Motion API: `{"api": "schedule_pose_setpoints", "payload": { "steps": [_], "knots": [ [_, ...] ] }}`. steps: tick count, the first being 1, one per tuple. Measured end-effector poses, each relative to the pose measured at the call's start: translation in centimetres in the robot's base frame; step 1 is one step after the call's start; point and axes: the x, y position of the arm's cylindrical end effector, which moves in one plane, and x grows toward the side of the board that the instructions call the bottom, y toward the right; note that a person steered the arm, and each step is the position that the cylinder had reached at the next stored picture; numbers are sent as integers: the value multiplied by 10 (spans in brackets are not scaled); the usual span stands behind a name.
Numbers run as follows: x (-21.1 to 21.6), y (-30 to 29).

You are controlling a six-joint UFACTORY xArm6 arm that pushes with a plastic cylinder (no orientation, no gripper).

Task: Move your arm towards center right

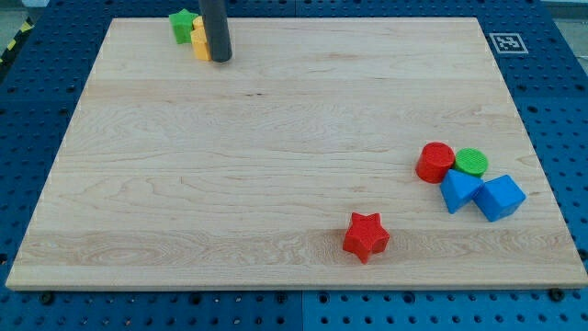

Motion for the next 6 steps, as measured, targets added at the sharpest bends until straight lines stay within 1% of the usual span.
{"api": "schedule_pose_setpoints", "payload": {
  "steps": [1,2,3,4,5,6],
  "knots": [
    [0,-6],
    [30,22],
    [72,82],
    [101,140],
    [105,206],
    [119,274]
  ]
}}
